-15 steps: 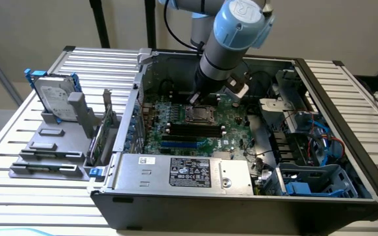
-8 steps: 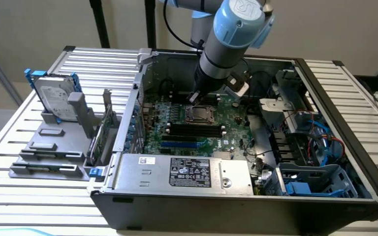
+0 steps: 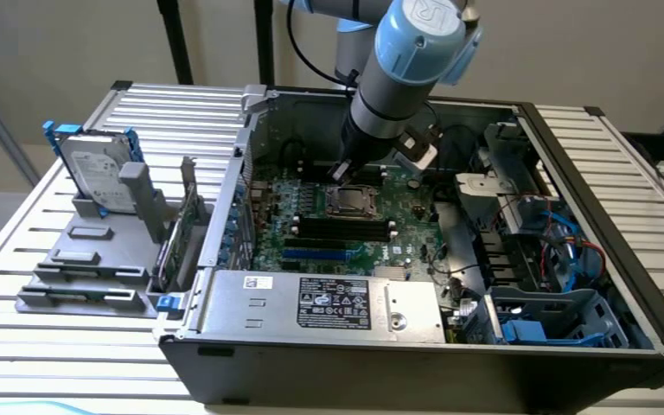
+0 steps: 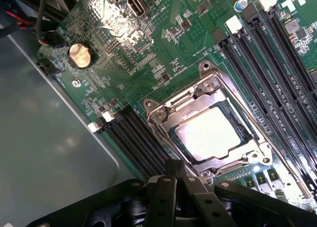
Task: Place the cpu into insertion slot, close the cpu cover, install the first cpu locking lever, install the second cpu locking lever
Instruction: 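Install the second cpu locking lever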
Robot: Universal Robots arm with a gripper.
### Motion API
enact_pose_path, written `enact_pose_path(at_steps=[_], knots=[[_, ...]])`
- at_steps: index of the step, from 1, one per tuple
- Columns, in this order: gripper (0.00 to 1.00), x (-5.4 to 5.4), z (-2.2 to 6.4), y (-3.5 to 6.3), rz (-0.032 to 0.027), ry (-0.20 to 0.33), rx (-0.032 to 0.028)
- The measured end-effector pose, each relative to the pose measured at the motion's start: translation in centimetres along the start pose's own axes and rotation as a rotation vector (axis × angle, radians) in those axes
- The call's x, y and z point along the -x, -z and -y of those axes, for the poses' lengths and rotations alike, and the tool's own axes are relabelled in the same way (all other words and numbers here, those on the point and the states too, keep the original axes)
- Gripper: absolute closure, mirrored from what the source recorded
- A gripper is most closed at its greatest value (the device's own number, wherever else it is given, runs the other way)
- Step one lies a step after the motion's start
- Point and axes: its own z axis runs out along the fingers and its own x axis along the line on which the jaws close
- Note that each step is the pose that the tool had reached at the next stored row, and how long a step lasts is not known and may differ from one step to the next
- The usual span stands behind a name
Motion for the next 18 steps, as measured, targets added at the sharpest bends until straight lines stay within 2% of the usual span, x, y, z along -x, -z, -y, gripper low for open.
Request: enact_pose_path(at_steps=[10, 18], knots=[[0.89, 0.1, -0.04, 0.06, 0.0002, 0.000, 0.0000], [0.89, 1.2, -0.70, 1.63, 0.0008, -0.001, -0.0011]])
